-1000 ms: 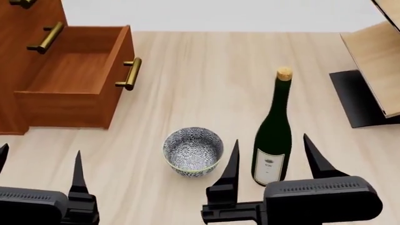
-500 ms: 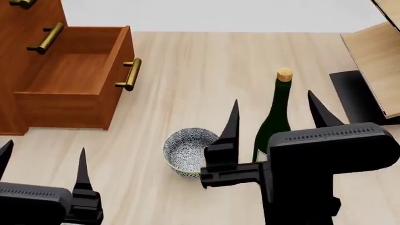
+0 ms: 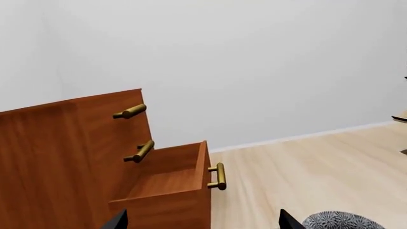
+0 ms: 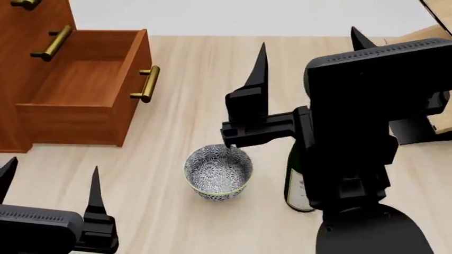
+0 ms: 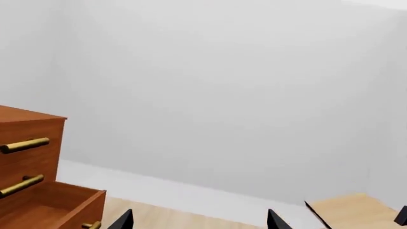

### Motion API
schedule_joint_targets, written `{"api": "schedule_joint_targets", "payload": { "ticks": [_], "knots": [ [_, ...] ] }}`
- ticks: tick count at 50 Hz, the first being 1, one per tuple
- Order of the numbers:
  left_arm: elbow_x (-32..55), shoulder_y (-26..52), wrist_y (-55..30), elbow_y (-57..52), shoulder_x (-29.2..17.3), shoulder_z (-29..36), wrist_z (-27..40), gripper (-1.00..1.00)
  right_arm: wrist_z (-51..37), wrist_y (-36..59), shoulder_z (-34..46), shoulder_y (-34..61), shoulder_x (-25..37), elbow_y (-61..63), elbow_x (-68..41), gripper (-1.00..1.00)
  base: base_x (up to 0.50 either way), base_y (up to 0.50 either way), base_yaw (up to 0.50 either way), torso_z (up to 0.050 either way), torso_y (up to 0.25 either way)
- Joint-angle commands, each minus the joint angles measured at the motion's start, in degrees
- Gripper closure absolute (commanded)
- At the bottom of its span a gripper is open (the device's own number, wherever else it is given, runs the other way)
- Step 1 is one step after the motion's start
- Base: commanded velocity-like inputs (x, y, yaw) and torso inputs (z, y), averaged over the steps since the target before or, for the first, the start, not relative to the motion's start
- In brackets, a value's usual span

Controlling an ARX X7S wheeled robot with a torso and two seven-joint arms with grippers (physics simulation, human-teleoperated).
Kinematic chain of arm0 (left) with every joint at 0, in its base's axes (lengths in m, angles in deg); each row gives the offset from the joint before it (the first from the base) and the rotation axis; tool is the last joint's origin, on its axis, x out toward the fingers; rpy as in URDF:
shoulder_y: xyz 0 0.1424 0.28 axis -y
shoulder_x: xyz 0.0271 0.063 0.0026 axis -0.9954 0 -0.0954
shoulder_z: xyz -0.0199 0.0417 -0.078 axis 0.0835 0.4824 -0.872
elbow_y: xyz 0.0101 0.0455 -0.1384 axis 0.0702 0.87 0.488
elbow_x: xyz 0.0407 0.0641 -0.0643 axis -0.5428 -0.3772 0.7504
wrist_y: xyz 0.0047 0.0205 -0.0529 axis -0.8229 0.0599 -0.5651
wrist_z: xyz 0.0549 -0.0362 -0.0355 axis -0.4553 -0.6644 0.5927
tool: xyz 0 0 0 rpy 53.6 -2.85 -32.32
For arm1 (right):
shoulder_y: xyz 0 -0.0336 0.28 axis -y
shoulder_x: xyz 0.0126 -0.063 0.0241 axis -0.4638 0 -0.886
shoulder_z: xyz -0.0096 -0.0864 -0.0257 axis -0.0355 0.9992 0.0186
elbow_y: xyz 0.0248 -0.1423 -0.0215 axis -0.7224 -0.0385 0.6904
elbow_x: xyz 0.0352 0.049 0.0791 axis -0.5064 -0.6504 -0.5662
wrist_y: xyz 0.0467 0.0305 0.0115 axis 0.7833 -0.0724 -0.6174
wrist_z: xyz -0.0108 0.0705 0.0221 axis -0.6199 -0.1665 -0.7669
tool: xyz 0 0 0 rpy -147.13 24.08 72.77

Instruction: Put the bowl in the bottom drawer of the cabinet.

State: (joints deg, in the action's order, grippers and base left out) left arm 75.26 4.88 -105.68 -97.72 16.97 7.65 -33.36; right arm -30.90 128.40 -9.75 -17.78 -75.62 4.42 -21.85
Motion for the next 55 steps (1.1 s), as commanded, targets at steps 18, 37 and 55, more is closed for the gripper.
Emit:
{"api": "schedule_joint_targets", "payload": {
  "ticks": [18,37,55],
  "knots": [
    [0.88,0.09,-0.31,-0.42,-0.75,0.27,0.87,-1.00,-0.41,2.03,-1.10,3.39,0.00,-0.59,-1.30,-1.00,0.33,0.00,0.00,0.000,0.000],
    [1.33,0.08,0.08,-0.08,-1.17,0.77,1.37,-1.00,-0.92,2.32,-1.21,3.16,0.29,0.28,-1.93,-1.00,0.41,0.00,0.00,0.000,0.001],
    [1.71,0.09,0.01,-0.19,-1.59,1.09,1.90,-1.00,-1.40,2.99,-1.21,3.39,0.39,1.08,-2.66,-1.00,0.40,0.00,0.00,0.000,0.001]
  ]
}}
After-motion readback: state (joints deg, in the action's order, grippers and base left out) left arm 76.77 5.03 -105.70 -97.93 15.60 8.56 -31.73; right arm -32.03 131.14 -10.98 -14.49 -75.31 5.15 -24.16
